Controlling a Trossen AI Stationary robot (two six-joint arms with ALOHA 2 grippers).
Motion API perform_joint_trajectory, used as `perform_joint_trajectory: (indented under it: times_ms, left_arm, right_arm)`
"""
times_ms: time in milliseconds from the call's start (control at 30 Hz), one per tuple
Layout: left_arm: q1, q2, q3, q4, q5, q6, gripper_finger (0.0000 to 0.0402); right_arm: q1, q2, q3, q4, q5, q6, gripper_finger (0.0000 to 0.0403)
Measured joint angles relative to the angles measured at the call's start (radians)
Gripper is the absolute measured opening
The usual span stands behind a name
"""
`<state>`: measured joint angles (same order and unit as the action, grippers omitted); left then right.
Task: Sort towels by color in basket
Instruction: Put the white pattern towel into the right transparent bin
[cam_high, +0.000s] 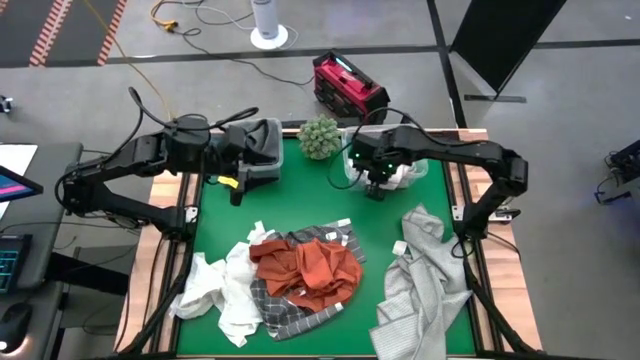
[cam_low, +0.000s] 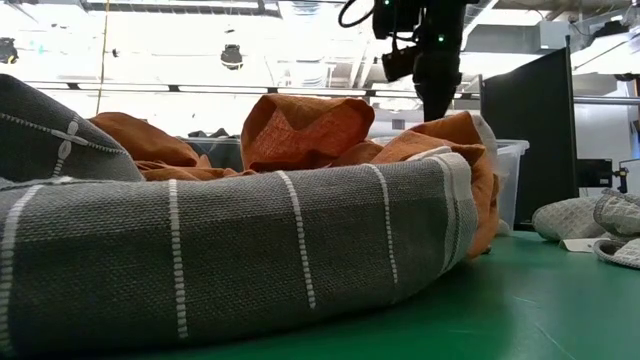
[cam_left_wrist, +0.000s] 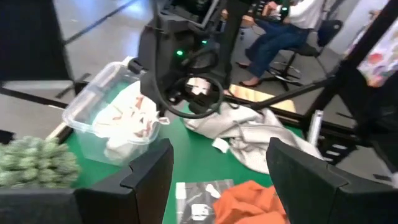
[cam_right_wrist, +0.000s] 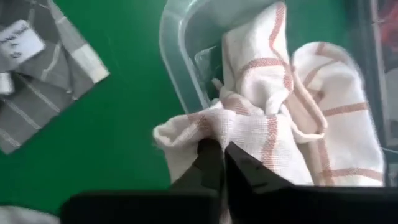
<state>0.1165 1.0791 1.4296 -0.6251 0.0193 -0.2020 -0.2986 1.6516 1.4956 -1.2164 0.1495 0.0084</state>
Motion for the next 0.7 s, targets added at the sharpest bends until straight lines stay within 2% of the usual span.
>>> perform_joint_trajectory:
  times_ms: [233, 433, 600, 700]
  left_arm:
    - [0.000, -0.008, 0.000, 0.003, 0.034, -0.024, 0.0247]
    - [0.002, -0.006, 0.000, 0.010, 0.023, -0.013, 0.0247]
    - [0.002, -0.006, 0.000, 0.015, 0.019, -0.024, 0.0247]
    - [0.002, -0.006, 0.000, 0.032, -0.023, -0.024, 0.0247]
  right_arm:
    - [-0.053, -0.073, -0.002, 0.104, -0.025, 0.078, 0.0021]
    - [-0.149, -0.113, -0.002, 0.153, -0.156, 0.071, 0.0019]
    - [-0.230, -0.111, -0.001, 0.186, -0.176, 0.074, 0.0019]
    - [-0.281, -0.078, -0.001, 0.207, -0.175, 0.066, 0.0019]
